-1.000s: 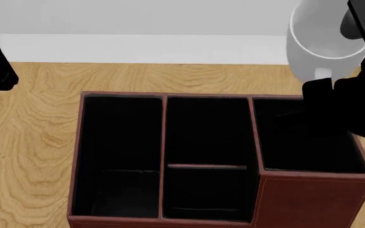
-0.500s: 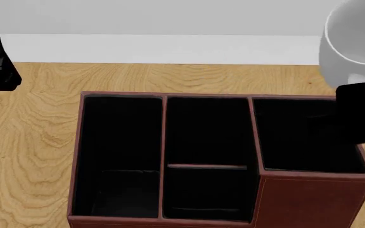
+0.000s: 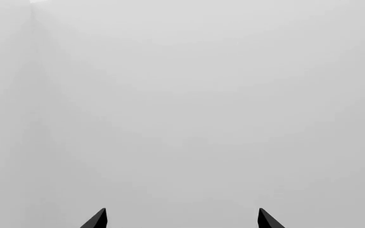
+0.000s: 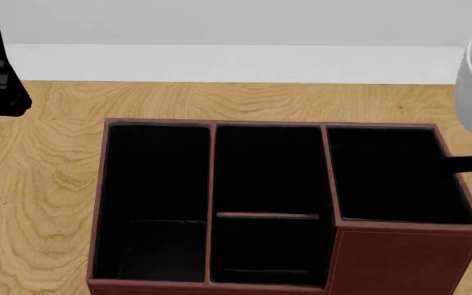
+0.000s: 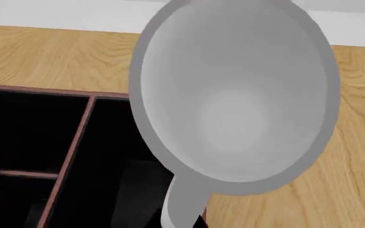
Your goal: Pick up the white mug and place it to the right of the caddy.
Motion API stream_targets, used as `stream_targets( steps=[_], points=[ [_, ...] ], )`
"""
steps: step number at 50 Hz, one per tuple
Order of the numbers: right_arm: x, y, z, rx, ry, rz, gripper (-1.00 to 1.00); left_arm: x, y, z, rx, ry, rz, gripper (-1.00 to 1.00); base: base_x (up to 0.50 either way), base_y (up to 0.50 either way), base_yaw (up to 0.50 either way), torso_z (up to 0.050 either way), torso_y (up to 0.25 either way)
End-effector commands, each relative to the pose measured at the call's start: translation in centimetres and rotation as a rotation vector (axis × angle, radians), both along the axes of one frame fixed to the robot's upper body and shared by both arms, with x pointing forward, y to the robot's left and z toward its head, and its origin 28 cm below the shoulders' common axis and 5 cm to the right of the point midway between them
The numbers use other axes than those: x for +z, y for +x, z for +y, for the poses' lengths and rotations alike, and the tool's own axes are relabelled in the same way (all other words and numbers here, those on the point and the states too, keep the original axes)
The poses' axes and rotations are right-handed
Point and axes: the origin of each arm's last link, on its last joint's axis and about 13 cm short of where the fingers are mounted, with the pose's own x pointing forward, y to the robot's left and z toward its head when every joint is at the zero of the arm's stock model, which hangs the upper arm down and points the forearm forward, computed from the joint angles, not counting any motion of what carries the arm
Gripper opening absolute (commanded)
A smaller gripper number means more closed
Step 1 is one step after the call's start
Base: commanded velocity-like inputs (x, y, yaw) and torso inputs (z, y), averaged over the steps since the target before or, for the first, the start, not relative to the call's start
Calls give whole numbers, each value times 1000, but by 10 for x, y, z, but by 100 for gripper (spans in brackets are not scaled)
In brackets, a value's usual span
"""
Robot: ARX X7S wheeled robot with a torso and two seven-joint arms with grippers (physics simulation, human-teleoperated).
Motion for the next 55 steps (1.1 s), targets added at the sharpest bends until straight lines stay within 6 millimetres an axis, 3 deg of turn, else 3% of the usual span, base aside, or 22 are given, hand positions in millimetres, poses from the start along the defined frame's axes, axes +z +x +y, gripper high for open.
stream_targets(
  steps=[1,55],
  points=[
    [-3,0,-12,-38,-2,2,-100,0,0,-1,-2,1,1,100,0,0,0,0,0],
    [-35,2,-36,-155,-16,113,-100,-1,0,-1,-2,8,0,100,0,0,0,0,1]
  ],
)
